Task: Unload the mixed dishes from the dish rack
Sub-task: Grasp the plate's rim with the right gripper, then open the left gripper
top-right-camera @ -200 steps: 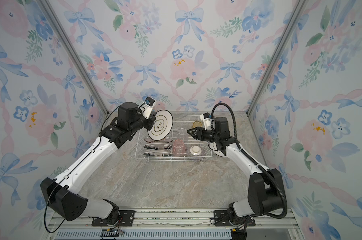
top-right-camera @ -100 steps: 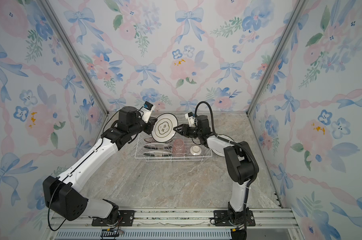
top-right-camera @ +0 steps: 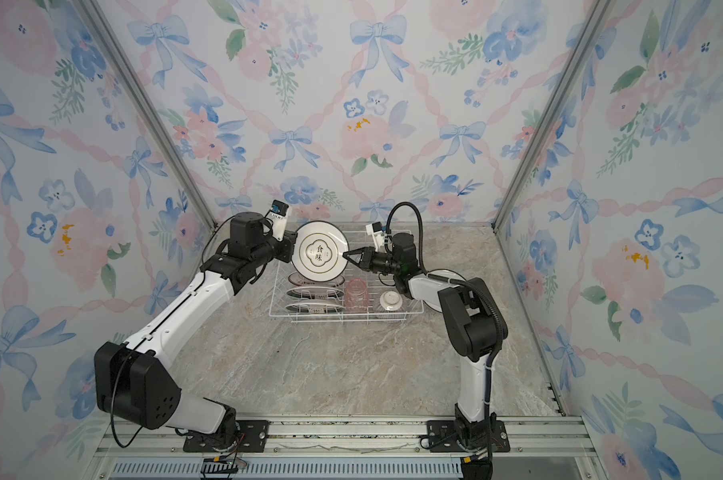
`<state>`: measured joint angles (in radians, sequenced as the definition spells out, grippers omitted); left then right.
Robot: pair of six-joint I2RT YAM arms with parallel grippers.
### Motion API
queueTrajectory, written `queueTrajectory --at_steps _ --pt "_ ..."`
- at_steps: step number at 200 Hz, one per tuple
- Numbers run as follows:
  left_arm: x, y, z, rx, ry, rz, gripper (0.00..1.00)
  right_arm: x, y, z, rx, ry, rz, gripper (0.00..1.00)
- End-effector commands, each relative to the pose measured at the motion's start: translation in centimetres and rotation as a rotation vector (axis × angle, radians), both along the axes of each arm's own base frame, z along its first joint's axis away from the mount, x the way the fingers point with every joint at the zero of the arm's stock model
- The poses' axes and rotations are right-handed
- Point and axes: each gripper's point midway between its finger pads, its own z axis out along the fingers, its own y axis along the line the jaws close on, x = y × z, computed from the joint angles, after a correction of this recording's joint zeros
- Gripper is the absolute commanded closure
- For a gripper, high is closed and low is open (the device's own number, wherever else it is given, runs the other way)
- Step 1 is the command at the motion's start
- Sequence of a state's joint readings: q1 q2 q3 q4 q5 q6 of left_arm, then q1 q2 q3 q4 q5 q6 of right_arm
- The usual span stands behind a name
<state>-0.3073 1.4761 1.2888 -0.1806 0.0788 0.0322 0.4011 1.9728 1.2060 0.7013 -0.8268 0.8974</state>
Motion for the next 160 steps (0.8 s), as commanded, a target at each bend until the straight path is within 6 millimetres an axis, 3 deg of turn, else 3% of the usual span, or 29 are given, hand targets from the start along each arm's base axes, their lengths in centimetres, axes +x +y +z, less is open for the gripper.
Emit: queueTrajectory --at_steps 1,23,53,77,135,160 --pt "-2.1 -4.3 -0.8 -0.046 0.045 -0.182 1.0 -0.9 0.1 2.9 -0.011 -0.082 -0.032 1.0" --pt "-2.1 -3.9 -0.5 -0.042 0.038 -0.162 1.0 -1.4 -0.4 4.1 -0.032 -0.105 -0.039 1.0" --pt "-2.4 -3.3 -0.2 -0.036 0.028 -0.136 0.82 -2.0 -1.4 7.0 -0.015 -0.14 -0.051 1.0" --pt "-2.8 -2.9 0.2 -0.026 0.022 -0.127 0.77 -2.8 -2.3 9.2 -0.044 -0.17 -0.052 1.0" --pt "-4.5 -2.6 4.0 -0.048 -0.052 -0.151 0.66 -5.5 -6.6 10.9 -0.211 -0.192 -0.096 1.0" --pt "-4.9 -2.6 4.8 -0.053 -0.07 -0.156 0.64 -7.1 -8.1 11.9 -0.247 -0.211 -0.114 1.0"
